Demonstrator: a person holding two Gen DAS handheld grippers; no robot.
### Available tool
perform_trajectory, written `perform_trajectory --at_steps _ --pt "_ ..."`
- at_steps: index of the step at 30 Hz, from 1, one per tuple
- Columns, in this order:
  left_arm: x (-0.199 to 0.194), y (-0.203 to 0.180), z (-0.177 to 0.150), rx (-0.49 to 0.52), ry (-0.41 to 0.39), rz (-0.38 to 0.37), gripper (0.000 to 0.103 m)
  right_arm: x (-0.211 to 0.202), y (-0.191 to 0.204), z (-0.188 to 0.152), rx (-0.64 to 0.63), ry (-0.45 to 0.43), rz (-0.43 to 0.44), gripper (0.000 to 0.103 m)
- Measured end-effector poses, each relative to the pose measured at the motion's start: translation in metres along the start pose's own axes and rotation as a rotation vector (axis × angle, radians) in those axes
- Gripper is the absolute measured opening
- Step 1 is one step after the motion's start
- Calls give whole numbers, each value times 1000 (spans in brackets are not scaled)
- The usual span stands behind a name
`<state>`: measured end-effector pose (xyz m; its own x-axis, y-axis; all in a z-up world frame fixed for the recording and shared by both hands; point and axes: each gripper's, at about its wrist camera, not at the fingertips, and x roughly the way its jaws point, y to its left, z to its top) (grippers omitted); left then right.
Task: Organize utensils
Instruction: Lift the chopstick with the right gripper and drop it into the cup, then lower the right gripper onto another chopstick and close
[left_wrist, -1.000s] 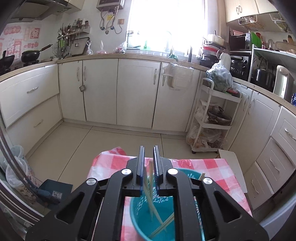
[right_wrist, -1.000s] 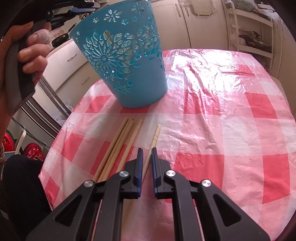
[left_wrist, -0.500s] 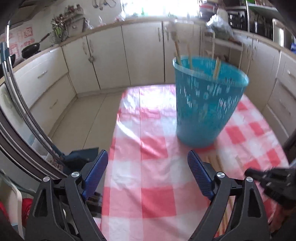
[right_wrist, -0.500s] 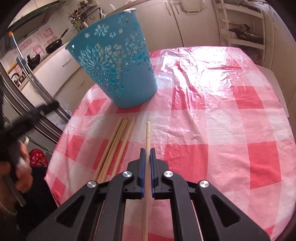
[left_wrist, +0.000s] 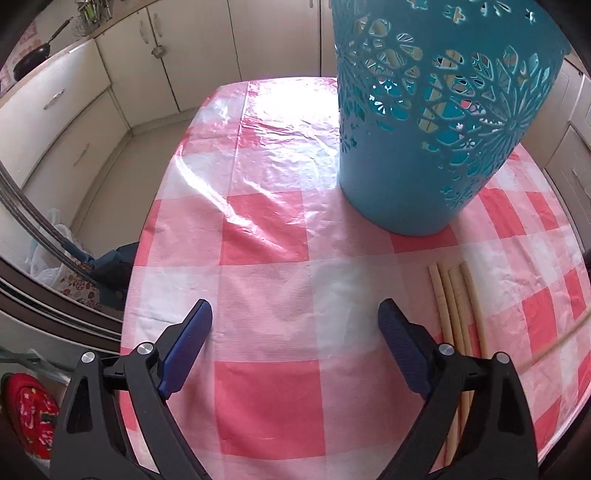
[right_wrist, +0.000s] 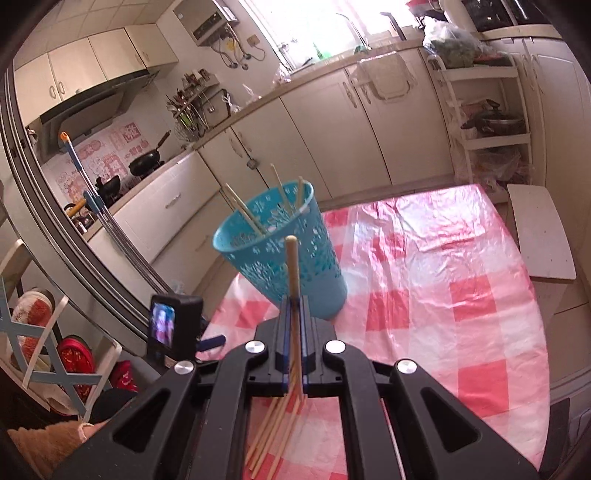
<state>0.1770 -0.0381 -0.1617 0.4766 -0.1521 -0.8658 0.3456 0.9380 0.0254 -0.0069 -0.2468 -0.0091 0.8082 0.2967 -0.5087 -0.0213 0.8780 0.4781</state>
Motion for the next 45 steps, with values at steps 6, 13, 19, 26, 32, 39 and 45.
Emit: perform_trajectory --at_steps 6,13,19,26,32,39,45 --pt "6 -4 -1 13 -46 -9 96 -15 14 36 -42 -81 40 5" --pt "6 -4 1 5 -64 -4 96 -20 15 50 -48 -106 58 3" --pt "5 -3 -1 4 -73 -5 96 -12 14 51 -73 -52 25 3" --pt "5 -3 -1 4 -75 -6 96 68 -31 -1 -97 236 -203 55" --pt "5 -3 -1 4 -75 -6 96 131 -56 -10 -93 308 -325 38" --pt "5 -3 -2 5 -75 -5 96 166 -44 -22 -269 341 -444 10" --pt "6 -3 -2 5 -75 -5 96 109 -49 -4 -103 248 -316 6"
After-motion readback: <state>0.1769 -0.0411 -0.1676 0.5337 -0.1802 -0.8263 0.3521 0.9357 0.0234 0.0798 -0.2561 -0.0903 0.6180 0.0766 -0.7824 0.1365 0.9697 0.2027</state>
